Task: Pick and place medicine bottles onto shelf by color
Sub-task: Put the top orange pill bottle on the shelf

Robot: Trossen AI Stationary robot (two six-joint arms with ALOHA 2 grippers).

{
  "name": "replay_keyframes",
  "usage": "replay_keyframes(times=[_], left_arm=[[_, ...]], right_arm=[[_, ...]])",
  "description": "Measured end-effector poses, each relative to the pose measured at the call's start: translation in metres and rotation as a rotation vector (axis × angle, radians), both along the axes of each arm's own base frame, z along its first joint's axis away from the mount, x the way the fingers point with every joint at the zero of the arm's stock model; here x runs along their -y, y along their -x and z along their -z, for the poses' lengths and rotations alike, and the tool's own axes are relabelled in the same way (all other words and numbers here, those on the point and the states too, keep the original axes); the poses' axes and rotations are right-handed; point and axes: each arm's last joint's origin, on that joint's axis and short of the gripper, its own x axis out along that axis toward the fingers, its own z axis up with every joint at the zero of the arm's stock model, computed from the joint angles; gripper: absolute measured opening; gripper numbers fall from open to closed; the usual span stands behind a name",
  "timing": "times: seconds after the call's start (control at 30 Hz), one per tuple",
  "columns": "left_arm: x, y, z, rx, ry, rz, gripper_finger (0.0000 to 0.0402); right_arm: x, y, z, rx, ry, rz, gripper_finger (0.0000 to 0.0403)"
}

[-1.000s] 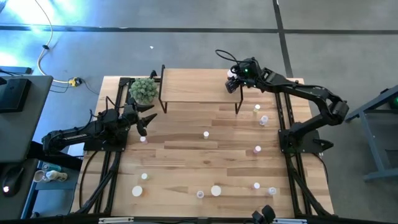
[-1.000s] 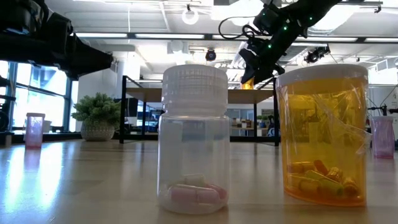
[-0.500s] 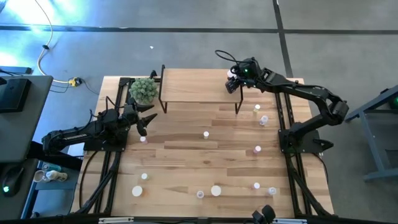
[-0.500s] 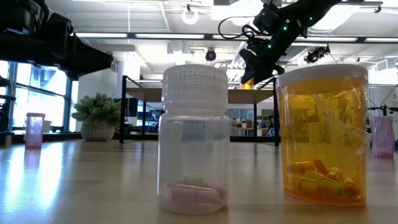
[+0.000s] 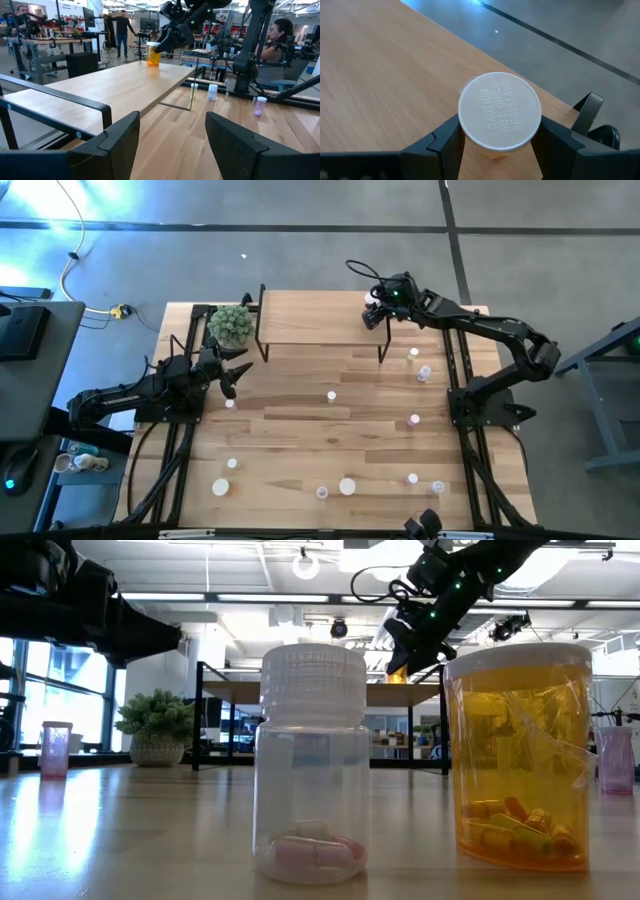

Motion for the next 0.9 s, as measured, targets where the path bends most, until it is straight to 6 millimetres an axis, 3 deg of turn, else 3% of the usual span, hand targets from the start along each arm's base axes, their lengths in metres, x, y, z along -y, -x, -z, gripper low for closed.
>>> replay_keyframes(times=[0.9], left_arm=[[0.0,0.0,0.0001,0.0,0.0,-0.001,0.0216]], right_arm=[[0.0004,0.0002,-0.0003,-0.004,0.01,0.012,0.0195]])
